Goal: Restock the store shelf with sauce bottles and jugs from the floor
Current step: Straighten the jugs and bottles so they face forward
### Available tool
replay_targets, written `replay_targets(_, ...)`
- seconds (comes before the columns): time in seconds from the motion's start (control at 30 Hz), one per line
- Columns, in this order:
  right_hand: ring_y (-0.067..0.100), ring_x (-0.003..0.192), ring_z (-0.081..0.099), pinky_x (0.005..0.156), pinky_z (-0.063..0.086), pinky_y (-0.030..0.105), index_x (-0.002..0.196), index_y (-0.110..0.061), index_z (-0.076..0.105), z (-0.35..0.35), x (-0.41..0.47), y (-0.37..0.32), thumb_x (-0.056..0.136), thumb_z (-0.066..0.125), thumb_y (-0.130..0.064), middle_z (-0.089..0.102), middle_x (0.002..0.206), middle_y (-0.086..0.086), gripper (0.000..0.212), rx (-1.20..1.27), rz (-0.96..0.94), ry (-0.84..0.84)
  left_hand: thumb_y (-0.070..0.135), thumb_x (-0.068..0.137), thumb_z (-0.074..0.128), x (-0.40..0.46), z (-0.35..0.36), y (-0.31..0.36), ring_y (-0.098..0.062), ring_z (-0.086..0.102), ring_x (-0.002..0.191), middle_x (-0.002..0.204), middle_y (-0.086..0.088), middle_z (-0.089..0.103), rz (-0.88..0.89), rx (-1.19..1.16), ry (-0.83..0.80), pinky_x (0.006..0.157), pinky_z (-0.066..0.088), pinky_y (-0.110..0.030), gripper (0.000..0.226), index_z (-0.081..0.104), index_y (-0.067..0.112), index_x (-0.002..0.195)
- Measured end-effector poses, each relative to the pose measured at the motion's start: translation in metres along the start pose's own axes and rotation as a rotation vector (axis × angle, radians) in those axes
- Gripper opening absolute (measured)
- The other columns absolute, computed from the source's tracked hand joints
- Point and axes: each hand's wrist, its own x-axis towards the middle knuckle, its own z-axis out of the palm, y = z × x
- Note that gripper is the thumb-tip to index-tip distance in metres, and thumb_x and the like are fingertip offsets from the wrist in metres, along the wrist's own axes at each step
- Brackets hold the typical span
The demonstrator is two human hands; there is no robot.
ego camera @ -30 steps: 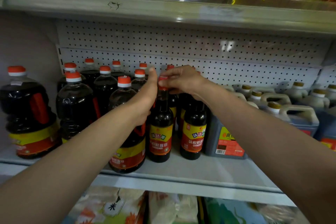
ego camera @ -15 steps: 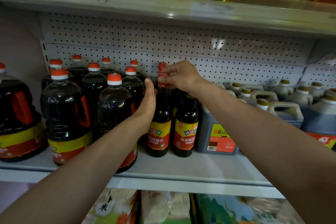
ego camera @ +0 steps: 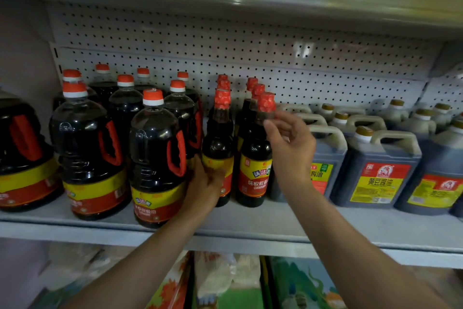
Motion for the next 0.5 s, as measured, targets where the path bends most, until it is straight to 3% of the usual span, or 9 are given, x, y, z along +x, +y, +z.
replay_targets(0.07,0.003,0.081,0.069,0.077,0.055,0.02,0.108,-0.013,0.07,-0.012,-0.019,0.023,0.088,0.075,-0.004,0.074,0.088,-0.001,0.022,-0.016,0.057,0.047,0.038,0.091,0.07,-0.006,0.005,-0.021,-0.016,0.043,0.138,0.151,0.006,0.044,-0.044,0.007,-0.011,0.111,0.035,-0.035,0.082,0.021,0.029,0.156)
replay_targets(0.2,0.008,0.088,0.071,0.081,0.059,0.03,0.102,-0.02,0.071,-0.028,-0.055,0.074,0.086,0.077,-0.001,0.075,0.095,-0.004,0.025,-0.128,0.169,0.008,0.03,0.087,0.075,-0.006,0.009,-0.04,-0.021,0.048,0.135,0.148,0.003,0.049,-0.097,0.07,0.025,0.112,0.039,-0.043,0.083,0.026,0.028,0.154)
replay_targets(0.33,0.0,0.091,0.067,0.081,0.054,0.023,0.114,-0.025,0.063,-0.03,-0.073,0.105,0.083,0.082,-0.01,0.071,0.104,-0.013,0.039,-0.301,0.222,-0.019,0.027,0.089,0.073,-0.004,0.014,-0.042,-0.023,0.049,0.133,0.146,0.0,0.05,-0.107,0.094,0.07,0.104,0.039,-0.034,0.079,0.028,0.025,0.154)
replay_targets(0.5,0.011,0.1,0.063,0.083,0.045,0.023,0.129,-0.018,0.055,-0.022,-0.077,0.115,0.08,0.085,-0.022,0.066,0.113,-0.007,0.057,-0.476,0.309,-0.074,0.026,0.087,0.075,-0.003,0.015,-0.048,-0.024,0.051,0.13,0.142,-0.002,0.053,-0.095,0.09,0.098,0.097,0.039,-0.03,0.078,0.032,0.023,0.152)
